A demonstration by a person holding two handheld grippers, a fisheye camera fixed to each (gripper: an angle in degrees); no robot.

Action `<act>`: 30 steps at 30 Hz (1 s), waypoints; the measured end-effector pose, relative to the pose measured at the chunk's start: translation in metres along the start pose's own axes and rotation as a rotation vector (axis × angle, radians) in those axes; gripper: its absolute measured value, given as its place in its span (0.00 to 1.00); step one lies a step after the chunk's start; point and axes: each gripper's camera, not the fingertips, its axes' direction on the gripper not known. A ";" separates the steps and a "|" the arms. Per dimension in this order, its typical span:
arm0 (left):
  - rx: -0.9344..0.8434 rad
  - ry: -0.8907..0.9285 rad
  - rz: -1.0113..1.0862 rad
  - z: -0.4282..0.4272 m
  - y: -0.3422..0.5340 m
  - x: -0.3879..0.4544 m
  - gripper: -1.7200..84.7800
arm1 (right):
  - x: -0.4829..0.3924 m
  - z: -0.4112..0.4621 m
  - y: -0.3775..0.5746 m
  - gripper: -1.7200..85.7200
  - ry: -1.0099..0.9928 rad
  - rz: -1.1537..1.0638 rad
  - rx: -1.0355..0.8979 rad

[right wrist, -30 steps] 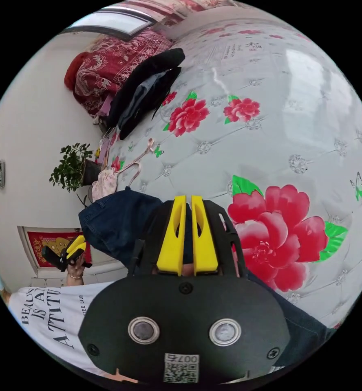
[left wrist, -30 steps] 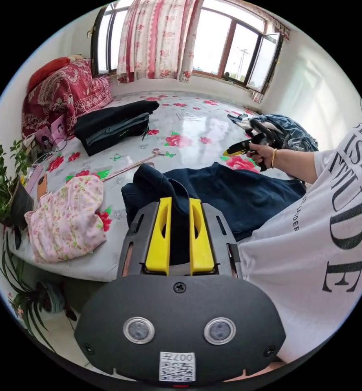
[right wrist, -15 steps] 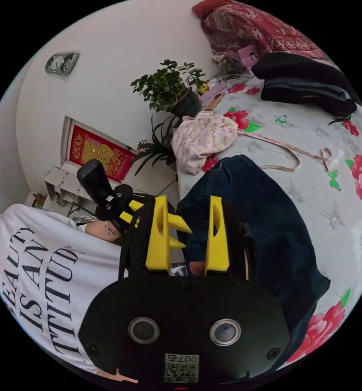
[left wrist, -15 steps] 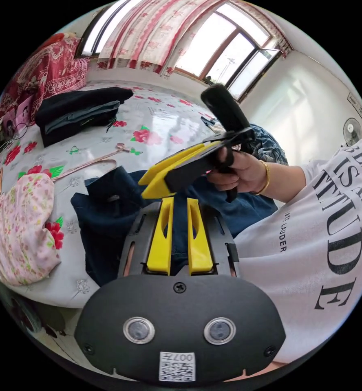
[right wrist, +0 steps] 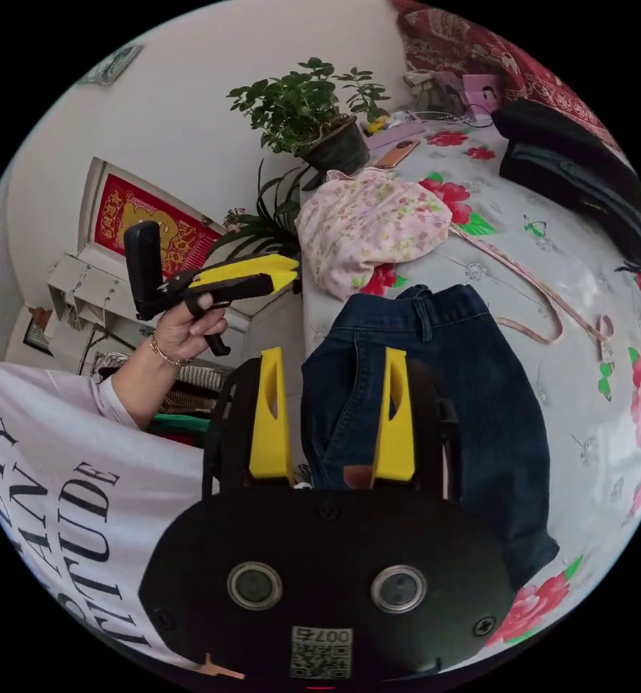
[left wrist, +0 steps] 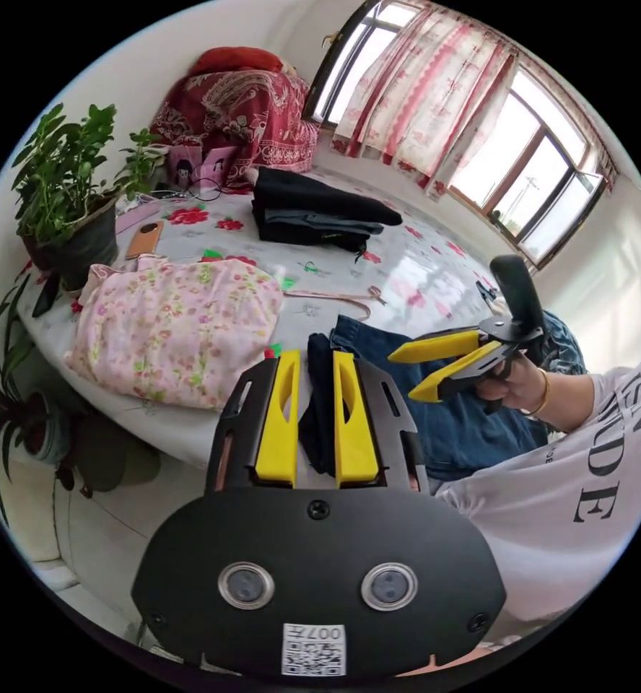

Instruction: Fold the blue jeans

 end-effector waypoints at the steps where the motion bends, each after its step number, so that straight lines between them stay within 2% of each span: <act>1: -0.050 -0.003 0.033 0.016 -0.004 0.007 0.11 | -0.001 0.007 -0.004 0.14 0.013 -0.004 -0.015; 3: -0.104 0.005 0.108 0.035 -0.008 0.021 0.12 | 0.010 0.038 -0.016 0.10 0.068 0.005 -0.140; 5: -0.097 -0.015 0.188 0.038 -0.012 0.036 0.12 | 0.029 0.045 -0.014 0.07 0.038 0.030 -0.191; 8: -0.048 -0.008 0.289 0.035 -0.017 0.047 0.12 | 0.057 0.014 0.009 0.04 -0.115 0.086 -0.030; 13: -0.023 0.175 0.437 0.038 -0.054 0.034 0.14 | 0.073 -0.017 0.042 0.02 -0.212 0.067 0.096; 18: -0.155 0.368 0.603 0.081 -0.102 0.032 0.15 | 0.096 -0.020 0.071 0.02 -0.329 0.140 0.196; 21: -0.249 0.568 0.615 0.119 -0.122 0.021 0.15 | 0.105 -0.017 0.082 0.02 -0.358 0.168 0.201; 25: -0.314 0.702 0.593 0.149 -0.136 -0.003 0.15 | 0.109 -0.019 0.089 0.02 -0.338 0.173 0.196; 30: -0.313 0.687 0.578 0.153 -0.139 -0.049 0.18 | 0.116 -0.025 0.097 0.02 -0.382 0.176 0.247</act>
